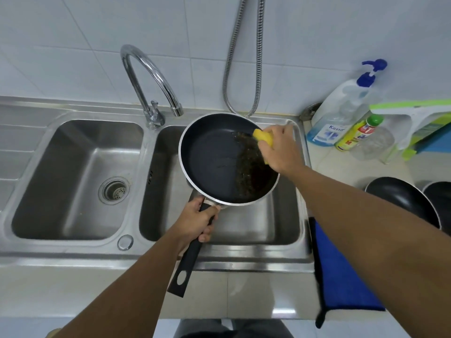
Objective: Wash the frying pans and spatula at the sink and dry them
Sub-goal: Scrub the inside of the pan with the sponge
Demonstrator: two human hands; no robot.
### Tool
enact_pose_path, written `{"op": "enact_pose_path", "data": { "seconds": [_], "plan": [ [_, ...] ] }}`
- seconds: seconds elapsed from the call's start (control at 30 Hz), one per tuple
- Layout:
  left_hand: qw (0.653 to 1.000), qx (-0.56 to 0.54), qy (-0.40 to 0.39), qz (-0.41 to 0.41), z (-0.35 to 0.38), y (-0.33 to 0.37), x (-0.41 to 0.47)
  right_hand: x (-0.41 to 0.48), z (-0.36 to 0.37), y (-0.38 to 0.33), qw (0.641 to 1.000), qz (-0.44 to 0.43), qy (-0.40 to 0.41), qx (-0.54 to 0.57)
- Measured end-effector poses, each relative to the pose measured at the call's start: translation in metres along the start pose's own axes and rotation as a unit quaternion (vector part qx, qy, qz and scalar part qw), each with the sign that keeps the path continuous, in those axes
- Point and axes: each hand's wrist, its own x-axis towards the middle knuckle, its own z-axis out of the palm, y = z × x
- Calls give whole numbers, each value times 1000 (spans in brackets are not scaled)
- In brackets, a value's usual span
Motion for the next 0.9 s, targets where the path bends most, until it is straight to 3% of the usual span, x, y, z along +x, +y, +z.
{"op": "enact_pose_path", "data": {
  "seconds": [0.13, 0.27, 0.5, 0.6, 0.73, 0.8, 0.9],
  "plan": [
    [1000, 7, -2, -11, -3, -6, 6, -6, -8, 53, 985, 118, 120, -27],
    [1000, 9, 1, -16, -5, -8, 8, -17, -3, 111, 975, 202, 67, -63],
    [1000, -3, 5, -8, -11, -6, 10, -11, -14, 130, 981, 177, 33, -78],
    [1000, -12, 2, -6, -15, -5, 7, -8, -12, 111, 984, 119, 79, -104],
    [1000, -25, -4, -4, -22, -5, 5, 2, 1, 23, 987, -74, 137, 39],
    [1000, -28, -3, -5, -27, -6, 5, 14, 6, -32, 982, -146, 86, 87],
    [999, -31, -1, -7, -35, -6, 4, 36, 15, -105, 972, -208, -67, 91]
  ]
}}
